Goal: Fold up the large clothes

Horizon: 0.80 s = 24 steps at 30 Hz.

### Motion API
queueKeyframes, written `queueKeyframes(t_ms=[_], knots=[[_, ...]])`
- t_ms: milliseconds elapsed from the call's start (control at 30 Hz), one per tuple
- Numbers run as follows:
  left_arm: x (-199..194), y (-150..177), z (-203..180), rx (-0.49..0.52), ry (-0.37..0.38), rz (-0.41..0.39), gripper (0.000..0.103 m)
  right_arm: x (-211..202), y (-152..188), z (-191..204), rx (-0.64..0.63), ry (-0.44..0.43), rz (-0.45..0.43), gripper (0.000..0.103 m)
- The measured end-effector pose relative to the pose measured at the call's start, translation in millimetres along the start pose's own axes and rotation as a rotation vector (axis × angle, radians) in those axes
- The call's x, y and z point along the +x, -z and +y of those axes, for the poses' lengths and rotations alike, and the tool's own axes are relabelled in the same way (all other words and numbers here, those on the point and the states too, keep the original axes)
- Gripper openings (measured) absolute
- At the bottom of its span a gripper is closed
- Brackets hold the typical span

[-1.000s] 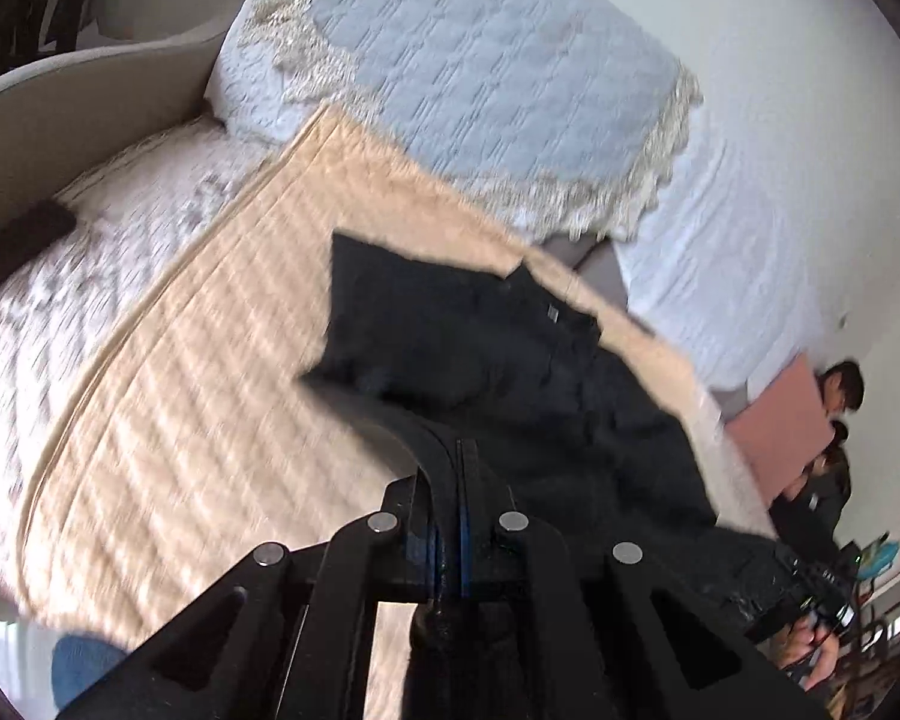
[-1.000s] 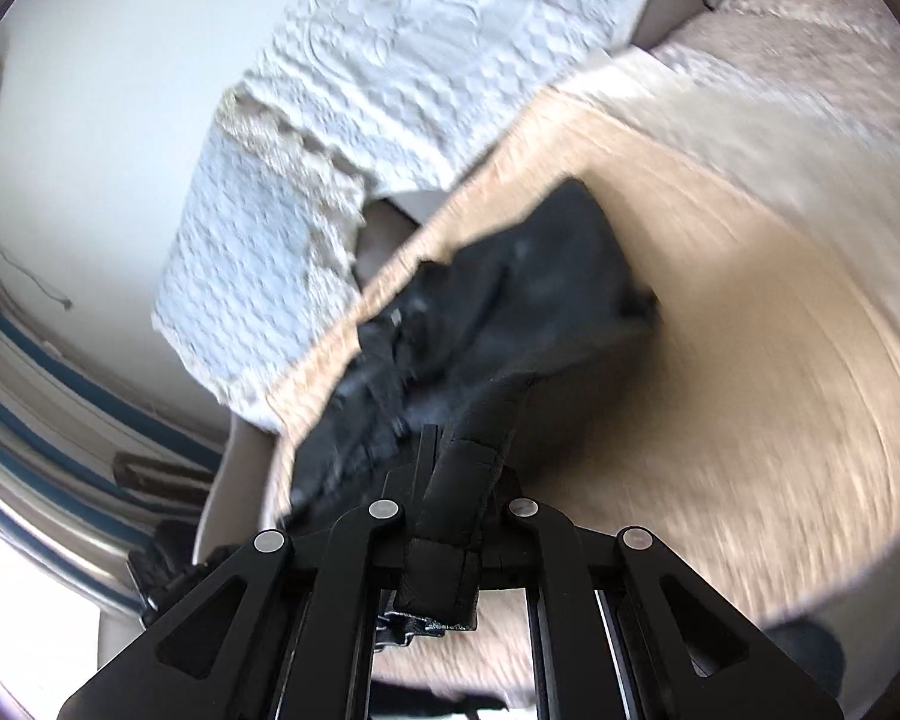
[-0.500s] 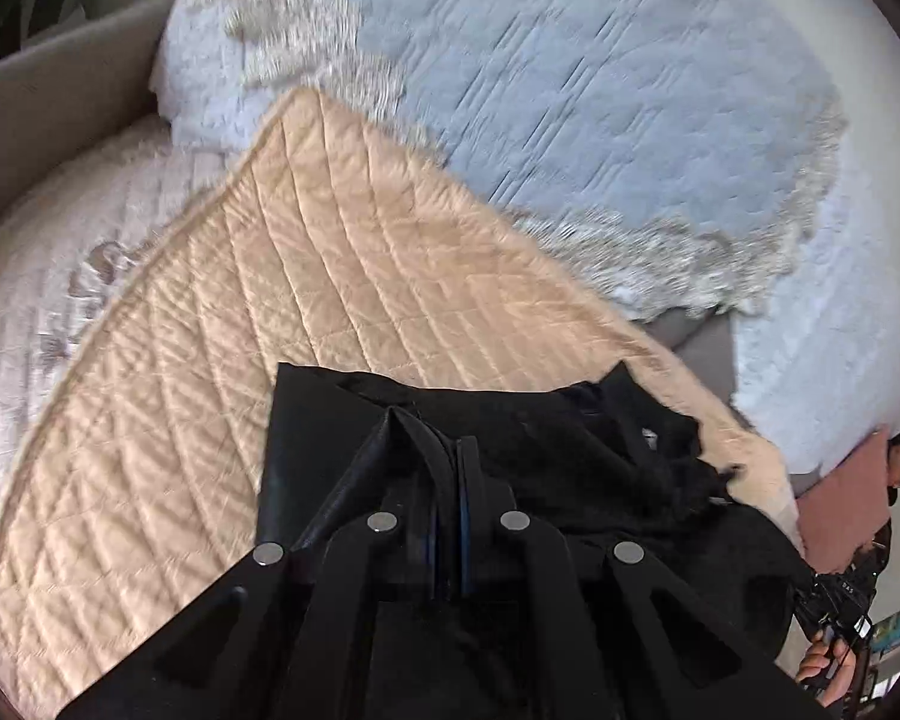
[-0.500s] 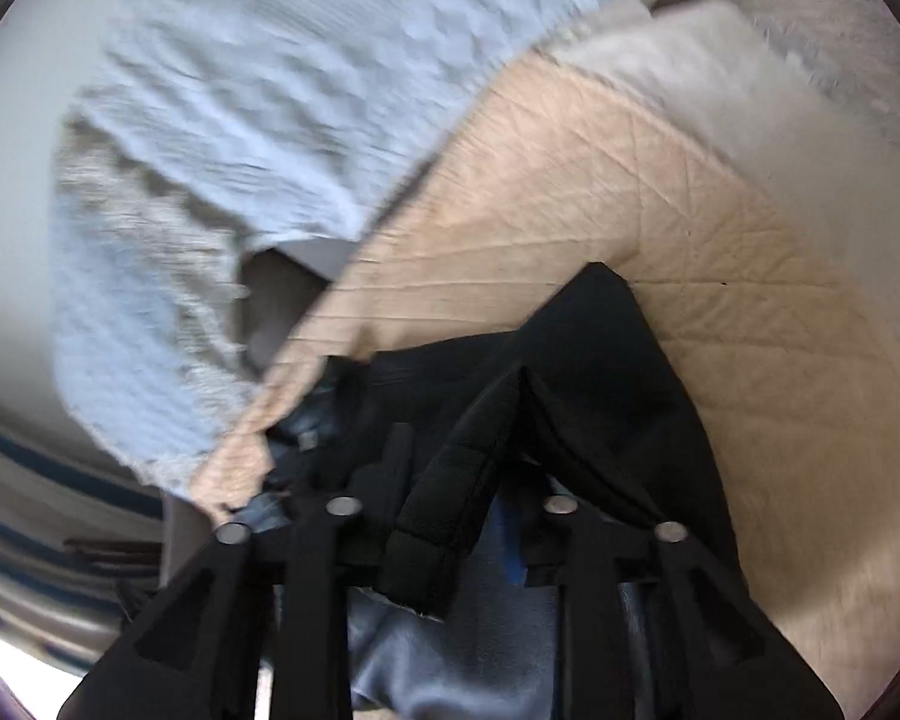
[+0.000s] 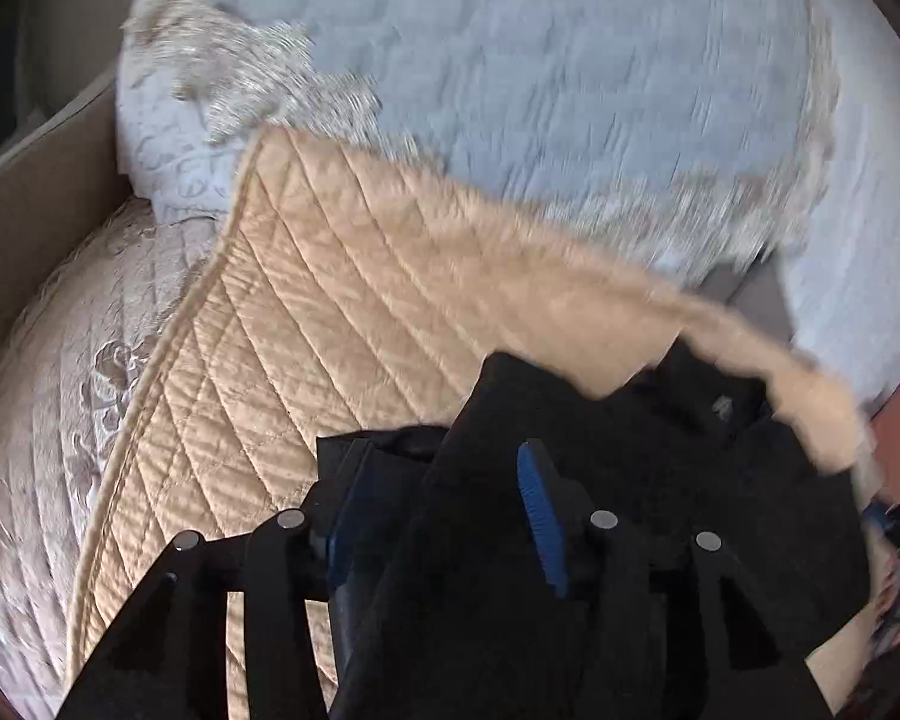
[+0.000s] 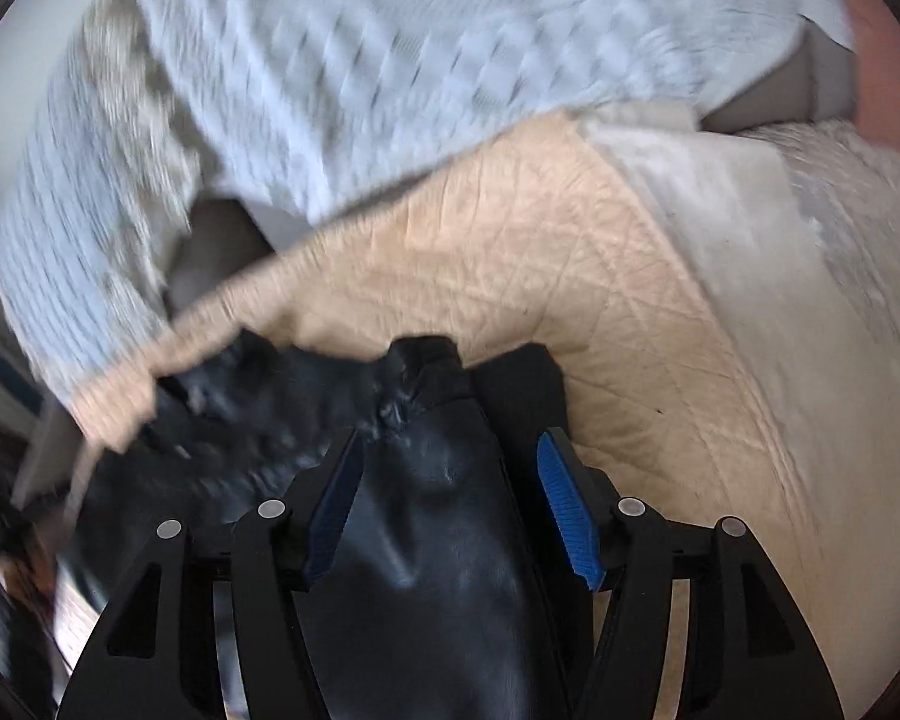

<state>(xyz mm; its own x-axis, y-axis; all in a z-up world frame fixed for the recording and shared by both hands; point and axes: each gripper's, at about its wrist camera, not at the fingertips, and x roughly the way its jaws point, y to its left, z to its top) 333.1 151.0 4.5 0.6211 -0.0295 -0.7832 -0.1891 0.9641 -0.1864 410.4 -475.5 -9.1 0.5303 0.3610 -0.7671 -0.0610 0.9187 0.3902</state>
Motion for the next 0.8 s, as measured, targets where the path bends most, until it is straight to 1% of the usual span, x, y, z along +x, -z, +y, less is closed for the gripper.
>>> queueKeyframes(t_ms=[33,67,100,167,233,267,300,333,367,400,433,500,567,633,667,733,800], knots=[[11.0,-1.4,-6.4,0.036,-0.015,0.021,0.051,8.1,-1.9,3.7,-0.032,0.013,0.027,0.061],[19.5,-3.2,-11.2,0.055,-0.013,0.039,0.051,15.7,-4.4,7.3,-0.067,0.029,0.053,0.061],[29.2,-5.2,-15.1,0.067,-0.013,0.059,0.051,23.1,-6.4,10.1,-0.098,0.047,0.069,0.061],[44.6,-8.1,-18.7,0.062,-0.015,0.101,0.051,35.9,-9.7,12.5,-0.132,0.056,0.107,0.061],[54.6,-9.6,-23.3,0.076,-0.011,0.114,0.051,46.5,-9.9,13.5,-0.153,0.083,0.153,0.061],[57.3,-8.7,-26.4,0.089,-0.024,0.116,0.049,48.1,-9.8,14.3,-0.162,0.088,0.162,0.059],[59.0,-6.7,-30.2,0.104,-0.035,0.116,0.034,43.6,-8.9,17.4,-0.175,0.083,0.146,0.049],[58.7,-4.3,-34.7,0.131,-0.045,0.112,0.026,39.4,-8.9,19.1,-0.180,0.087,0.127,0.017],[55.2,-1.9,-39.3,0.161,-0.070,0.090,0.012,30.7,-8.5,22.3,-0.188,0.089,0.094,0.013],[45.8,1.2,-44.0,0.188,-0.071,0.050,0.007,19.9,-7.4,26.3,-0.197,0.074,0.052,0.012],[33.2,4.1,-47.2,0.199,-0.054,0.004,0.005,7.5,-5.5,31.8,-0.209,0.051,0.009,0.011],[3.6,9.5,-50.9,0.201,-0.010,-0.093,0.004,-16.3,-0.8,40.1,-0.233,0.019,-0.060,0.011],[-28.2,12.9,-51.4,0.180,0.016,-0.185,0.003,-34.0,-0.4,45.6,-0.250,-0.009,-0.118,0.009],[-52.7,9.2,-53.9,0.163,0.036,-0.262,0.003,-44.3,-10.7,48.7,-0.234,-0.019,-0.179,0.009],[-59.6,3.7,-56.8,0.162,0.025,-0.297,0.003,-45.4,-16.6,49.5,-0.220,-0.022,-0.202,0.009],[-62.9,-9.3,-58.8,0.155,-0.010,-0.336,0.003,-43.9,-29.8,45.4,-0.177,-0.020,-0.250,0.009],[-44.8,-17.8,-56.2,0.137,-0.048,-0.337,0.004,-24.3,-37.6,36.9,-0.139,0.018,-0.241,0.009]])
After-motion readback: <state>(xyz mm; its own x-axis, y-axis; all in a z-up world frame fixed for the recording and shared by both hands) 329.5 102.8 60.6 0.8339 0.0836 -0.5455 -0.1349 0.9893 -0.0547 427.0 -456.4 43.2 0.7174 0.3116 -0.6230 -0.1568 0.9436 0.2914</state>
